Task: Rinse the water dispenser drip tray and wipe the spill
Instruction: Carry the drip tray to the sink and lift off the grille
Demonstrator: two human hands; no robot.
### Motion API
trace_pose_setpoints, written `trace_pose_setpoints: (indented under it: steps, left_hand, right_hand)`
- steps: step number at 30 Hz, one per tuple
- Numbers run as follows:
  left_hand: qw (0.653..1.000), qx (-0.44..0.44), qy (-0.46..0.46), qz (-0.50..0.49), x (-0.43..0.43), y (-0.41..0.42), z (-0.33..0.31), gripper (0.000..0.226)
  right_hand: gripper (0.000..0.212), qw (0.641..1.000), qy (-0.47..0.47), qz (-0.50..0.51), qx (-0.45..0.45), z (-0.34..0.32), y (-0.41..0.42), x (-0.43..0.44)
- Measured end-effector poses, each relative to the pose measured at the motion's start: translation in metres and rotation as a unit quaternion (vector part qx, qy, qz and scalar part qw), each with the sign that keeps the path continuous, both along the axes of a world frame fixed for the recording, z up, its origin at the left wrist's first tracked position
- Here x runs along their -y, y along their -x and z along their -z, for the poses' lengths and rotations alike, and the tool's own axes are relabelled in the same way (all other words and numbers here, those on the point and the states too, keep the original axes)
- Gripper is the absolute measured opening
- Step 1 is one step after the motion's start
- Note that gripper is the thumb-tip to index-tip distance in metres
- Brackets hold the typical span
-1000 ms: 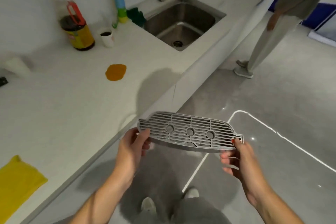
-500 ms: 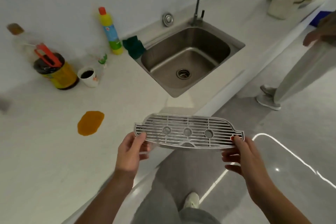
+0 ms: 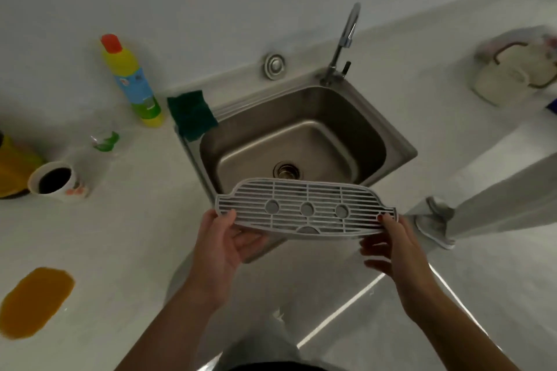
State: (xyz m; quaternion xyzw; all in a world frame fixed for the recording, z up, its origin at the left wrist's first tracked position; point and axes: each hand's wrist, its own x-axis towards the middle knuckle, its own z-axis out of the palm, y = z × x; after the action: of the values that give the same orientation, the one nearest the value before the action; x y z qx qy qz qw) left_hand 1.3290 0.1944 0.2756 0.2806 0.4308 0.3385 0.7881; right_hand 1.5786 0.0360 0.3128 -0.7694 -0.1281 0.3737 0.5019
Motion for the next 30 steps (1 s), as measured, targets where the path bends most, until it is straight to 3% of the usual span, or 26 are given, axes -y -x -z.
trace_pose_setpoints:
  steps: [6, 10, 18, 21, 23, 25, 27, 30]
  left_hand:
    - [0.999, 0.000, 0.046, -0.001, -0.057, -0.068, -0.007, 0.045]
    - [0.999, -0.002, 0.029, -0.041, -0.093, -0.105, -0.003, 0.059]
    - [0.978, -0.076, 0.072, -0.179, -0.111, -0.174, 0.010, 0.052]
    - [0.960, -0.097, 0.083, -0.250, -0.107, -0.197, 0.011, 0.050]
    - [0.947, -0.100, 0.086, -0.291, -0.105, -0.210, 0.010, 0.050]
    - [0.939, -0.098, 0.088, -0.316, -0.103, -0.221, 0.012, 0.050]
    - [0.932, -0.089, 0.098, -0.337, -0.100, -0.234, 0.013, 0.050]
    - [0.926, -0.088, 0.101, -0.352, -0.096, -0.250, 0.015, 0.051]
  right_hand:
    - [0.027, 1.000, 0.011, -0.020, -0.003, -0.004, -0.073, -0.077]
    - [0.027, 0.998, 0.031, -0.054, -0.007, 0.007, -0.111, -0.119]
    - [0.023, 0.985, 0.046, -0.161, -0.042, 0.018, -0.194, -0.197]
    - [0.036, 0.968, 0.062, -0.234, -0.059, 0.011, -0.229, -0.222]
    - [0.048, 0.963, 0.034, -0.266, 0.019, -0.001, -0.250, -0.236]
    - [0.031, 0.923, -0.054, -0.330, 0.190, -0.014, -0.262, -0.246]
    - [0.012, 0.844, -0.118, -0.436, 0.289, -0.020, -0.253, -0.254]
    - [0.028, 0.729, -0.091, -0.594, 0.328, -0.014, -0.226, -0.267]
